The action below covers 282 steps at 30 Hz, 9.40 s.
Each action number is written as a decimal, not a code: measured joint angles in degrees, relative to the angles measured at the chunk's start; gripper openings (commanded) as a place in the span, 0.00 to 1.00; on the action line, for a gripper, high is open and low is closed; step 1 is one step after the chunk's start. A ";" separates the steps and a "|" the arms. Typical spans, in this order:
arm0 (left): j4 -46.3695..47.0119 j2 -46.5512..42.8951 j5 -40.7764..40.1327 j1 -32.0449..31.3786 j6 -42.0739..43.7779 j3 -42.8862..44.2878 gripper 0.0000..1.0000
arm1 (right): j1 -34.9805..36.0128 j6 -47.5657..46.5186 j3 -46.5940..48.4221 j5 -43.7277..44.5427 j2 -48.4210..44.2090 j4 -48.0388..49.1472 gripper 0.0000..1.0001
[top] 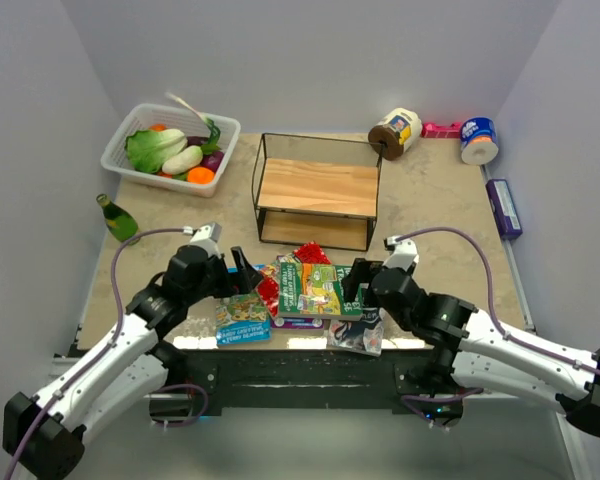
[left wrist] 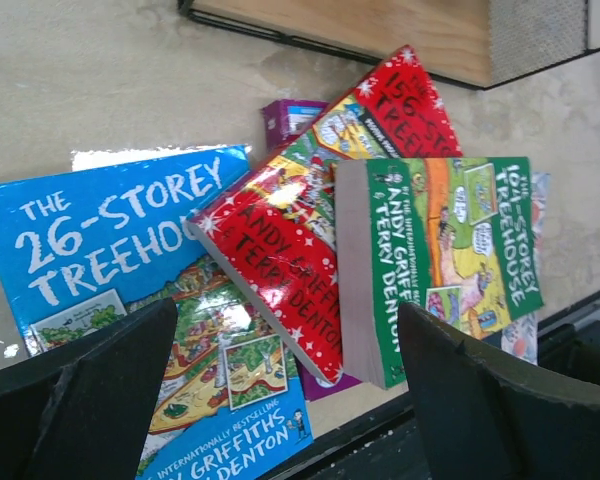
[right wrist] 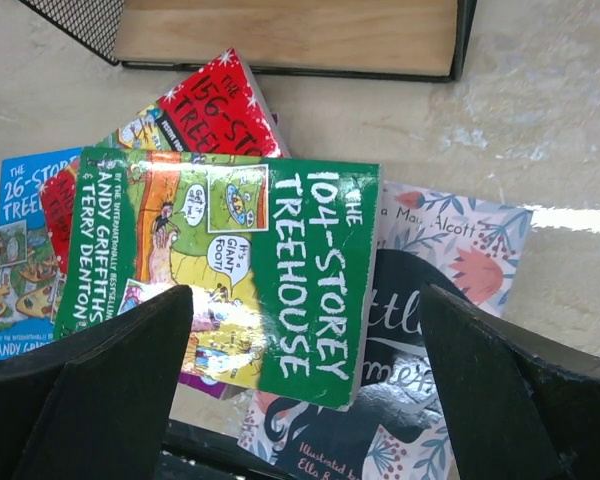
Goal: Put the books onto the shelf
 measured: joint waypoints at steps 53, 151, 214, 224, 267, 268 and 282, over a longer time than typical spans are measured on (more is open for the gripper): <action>17.46 9.77 4.17 -12.48 -6.21 -6.60 0.98 | -0.15 18.08 -20.28 -18.71 5.70 27.61 0.49; 2.40 -15.78 -11.26 -12.72 -26.49 7.87 0.00 | 3.48 28.48 -8.17 -22.71 39.56 96.61 0.83; 12.68 -13.68 11.39 -13.00 12.46 16.61 1.00 | -0.22 -20.26 46.31 -49.18 10.84 -15.56 0.00; 29.49 -11.50 26.80 -12.98 9.35 12.98 0.97 | -0.35 -21.24 47.54 -57.18 13.46 -14.21 0.00; 37.20 4.79 -8.35 -8.87 14.67 14.45 0.00 | -1.53 -11.82 28.00 2.84 6.67 2.75 0.75; 37.18 6.60 -9.73 -10.08 15.89 14.51 0.00 | -1.53 -11.96 28.33 4.37 7.19 3.13 0.76; 50.05 22.60 -26.40 -15.13 33.73 16.02 0.00 | -12.07 -12.07 33.07 13.09 16.57 3.45 0.81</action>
